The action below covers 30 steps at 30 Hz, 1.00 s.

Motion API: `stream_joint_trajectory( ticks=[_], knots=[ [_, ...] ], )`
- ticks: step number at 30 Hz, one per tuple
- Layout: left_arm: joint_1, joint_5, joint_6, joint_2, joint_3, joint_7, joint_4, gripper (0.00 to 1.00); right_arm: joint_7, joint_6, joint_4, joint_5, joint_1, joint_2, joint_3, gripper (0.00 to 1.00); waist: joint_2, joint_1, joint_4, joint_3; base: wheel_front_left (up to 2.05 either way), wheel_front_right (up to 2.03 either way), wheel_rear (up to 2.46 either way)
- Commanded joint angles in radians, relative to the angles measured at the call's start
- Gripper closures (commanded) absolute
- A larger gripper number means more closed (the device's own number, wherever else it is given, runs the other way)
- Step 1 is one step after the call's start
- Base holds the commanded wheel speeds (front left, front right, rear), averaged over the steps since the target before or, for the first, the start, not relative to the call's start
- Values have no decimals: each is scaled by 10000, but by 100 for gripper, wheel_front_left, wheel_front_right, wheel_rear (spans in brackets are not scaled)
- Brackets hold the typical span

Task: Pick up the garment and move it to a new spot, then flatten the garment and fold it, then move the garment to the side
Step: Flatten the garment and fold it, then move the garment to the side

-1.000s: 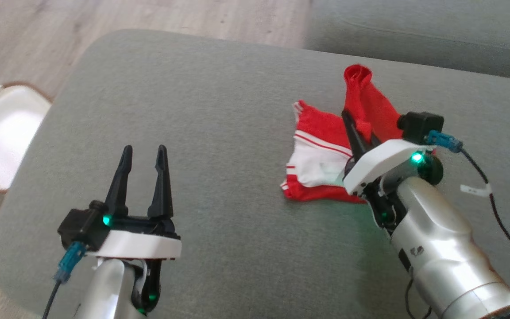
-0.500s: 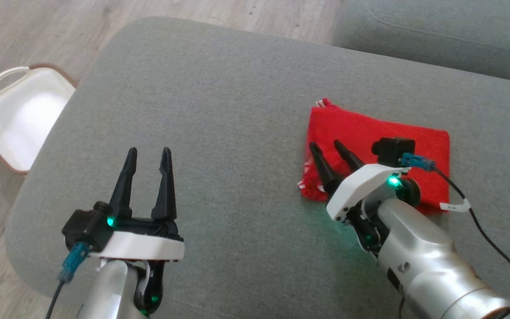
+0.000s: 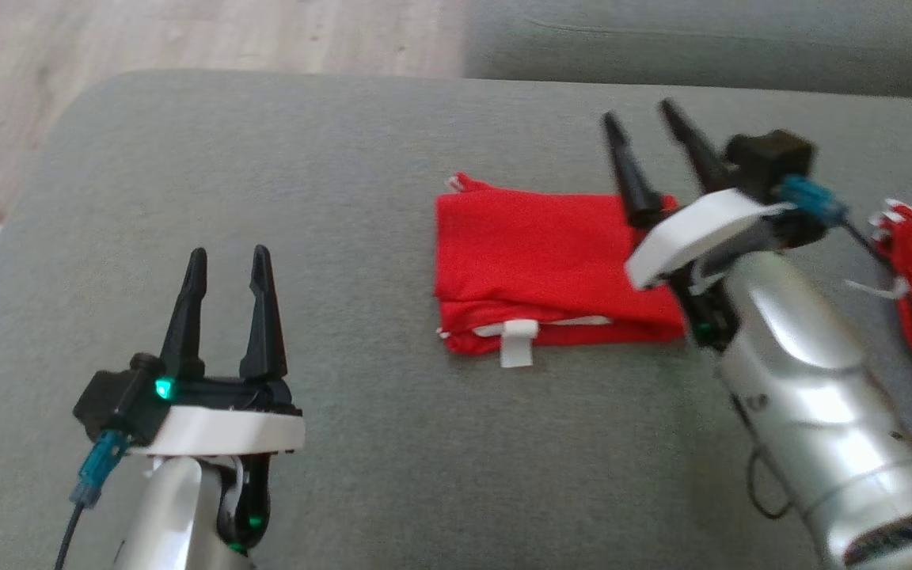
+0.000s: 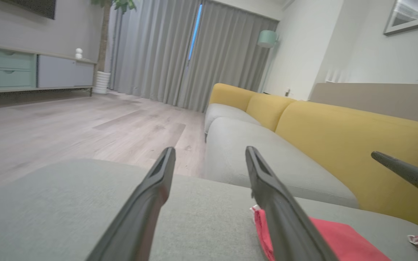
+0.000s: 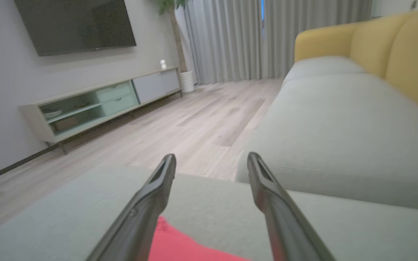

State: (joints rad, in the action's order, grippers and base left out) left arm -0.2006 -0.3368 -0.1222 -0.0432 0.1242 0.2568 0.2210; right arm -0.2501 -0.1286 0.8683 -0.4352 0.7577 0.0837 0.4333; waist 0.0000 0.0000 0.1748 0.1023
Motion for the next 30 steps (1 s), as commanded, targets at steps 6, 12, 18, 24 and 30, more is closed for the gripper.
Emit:
stream_joint_trajectory(
  ticks=[6,12,18,24,30],
  knots=[
    [-449,127,14,-70,-498,49,-469,0,-114,-21,-2151,2782,-1555,16,-2166,0,0,0,-958,27,0,0,0],
    [-329,320,-20,-70,-549,49,-550,0,-115,-21,-4074,4141,-3243,-258,-3641,0,0,0,-1478,34,0,0,0],
    [71,678,1,-70,-595,49,-617,0,-115,-21,-5203,3801,-4587,-329,-3967,0,0,0,-1762,31,0,0,0],
    [364,499,190,-70,-605,49,-607,0,-116,-21,-5455,3610,-5073,-332,-3923,0,0,0,-1819,-7,0,0,0],
    [246,671,183,-70,-548,49,-521,0,-116,-21,-5437,3672,-4979,-333,-3976,0,0,0,-1633,60,0,0,0]
  ],
)
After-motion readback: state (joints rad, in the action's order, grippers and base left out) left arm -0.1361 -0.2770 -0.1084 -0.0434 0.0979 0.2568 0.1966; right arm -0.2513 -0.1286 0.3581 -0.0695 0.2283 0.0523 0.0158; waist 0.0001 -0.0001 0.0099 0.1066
